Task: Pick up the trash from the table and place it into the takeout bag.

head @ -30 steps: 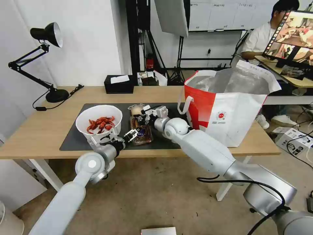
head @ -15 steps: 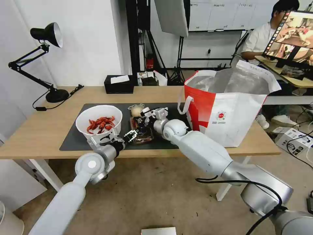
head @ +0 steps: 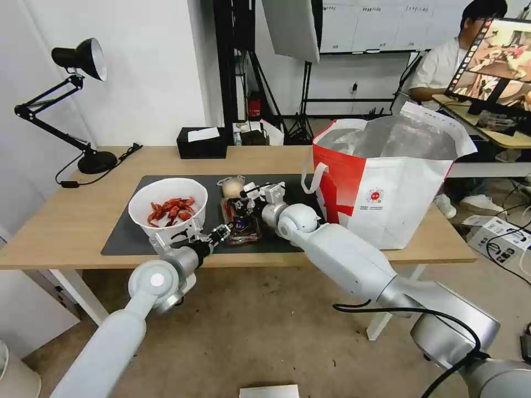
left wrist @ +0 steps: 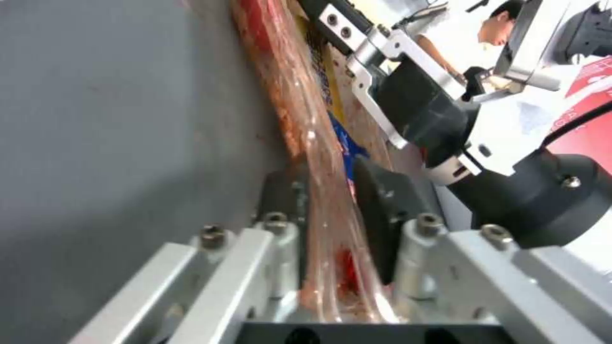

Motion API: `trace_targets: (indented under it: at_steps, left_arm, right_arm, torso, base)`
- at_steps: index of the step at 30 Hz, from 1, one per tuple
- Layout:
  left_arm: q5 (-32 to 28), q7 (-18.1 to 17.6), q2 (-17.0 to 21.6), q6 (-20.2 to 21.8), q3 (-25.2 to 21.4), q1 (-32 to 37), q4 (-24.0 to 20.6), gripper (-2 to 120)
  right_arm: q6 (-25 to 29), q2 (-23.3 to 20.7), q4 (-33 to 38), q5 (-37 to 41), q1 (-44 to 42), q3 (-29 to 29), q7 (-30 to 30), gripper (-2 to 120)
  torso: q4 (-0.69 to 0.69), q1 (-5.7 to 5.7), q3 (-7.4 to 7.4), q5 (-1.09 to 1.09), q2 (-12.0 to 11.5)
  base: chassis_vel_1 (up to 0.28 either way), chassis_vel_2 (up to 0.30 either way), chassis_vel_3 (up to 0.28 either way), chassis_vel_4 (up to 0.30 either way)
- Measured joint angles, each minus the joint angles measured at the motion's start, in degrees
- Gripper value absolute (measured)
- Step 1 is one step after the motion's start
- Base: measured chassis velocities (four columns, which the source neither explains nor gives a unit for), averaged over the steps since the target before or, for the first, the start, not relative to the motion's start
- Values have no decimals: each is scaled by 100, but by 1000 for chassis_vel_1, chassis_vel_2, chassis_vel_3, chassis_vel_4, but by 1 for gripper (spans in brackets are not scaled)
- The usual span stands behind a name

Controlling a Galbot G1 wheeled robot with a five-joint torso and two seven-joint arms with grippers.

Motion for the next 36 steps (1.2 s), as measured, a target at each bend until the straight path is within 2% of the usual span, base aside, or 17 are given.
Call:
trace_targets:
  at_steps: [1,4,11,18,20,22,26,27,30,31,33,34,36]
  left_arm:
    - [0,0,0,0,0,0,0,16]
    - [6,0,-3,-4,8,9,-7,1]
    - [12,2,-4,-19,9,52,-34,0]
    - [10,11,0,-79,-13,97,-136,0]
    - [-8,19,15,-110,-52,128,-222,0]
    - [-13,19,18,-115,-60,133,-239,0]
    - [-38,23,27,-144,-75,140,-398,0]
    - [-38,23,27,-144,-75,140,-398,0]
    - [-54,24,28,-180,-75,137,-550,0]
    - [-54,24,28,-180,-75,137,-550,0]
    - [-68,21,40,-222,-75,126,-656,0]
    - [-68,21,40,-222,-75,126,-656,0]
    - [-78,13,75,-267,-91,101,-736,0]
  right_arm:
    - [0,0,0,0,0,0,0,0]
    - [-4,-14,45,6,-26,33,13,0]
    - [-11,-54,148,26,-101,127,57,0]
    - [227,-326,943,190,-391,443,442,0]
    - [565,-583,1709,207,-661,632,967,0]
    - [633,-657,1891,211,-735,678,1076,2]
    - [1071,-1199,3050,91,-1396,993,1637,22]
    - [1071,-1199,3050,91,-1396,993,1637,22]
    - [1178,-1633,3862,-148,-2160,1362,1893,37]
    - [1178,-1633,3862,-148,-2160,1362,1893,37]
    - [1243,-1939,4350,-351,-2862,1723,1924,47]
    - [1243,-1939,4350,-351,-2862,1723,1924,47]
    - [1265,-2175,4789,-527,-3581,2175,1910,57]
  torso:
    - [0,0,0,0,0]
    - [0,0,0,0,0]
    - [0,0,0,0,0]
    - [0,1,1,0,0]
    - [0,0,0,1,0]
    - [0,0,0,0,0]
    - [0,0,0,1,0]
    - [0,0,0,1,0]
    - [0,0,0,1,0]
    - [0,0,0,1,0]
    - [-2,0,0,2,0]
    - [-2,0,0,2,0]
    - [-2,-1,0,1,0]
  base:
    - [0,0,0,0]
    - [0,0,0,0]
    - [0,0,0,0]
    - [0,0,0,0]
    - [0,0,0,0]
    - [0,0,0,0]
    - [0,0,0,0]
    - [0,0,0,0]
    - [0,0,0,0]
    - [0,0,0,0]
    - [0,0,0,0]
    - [0,0,0,0]
    - [0,0,0,0]
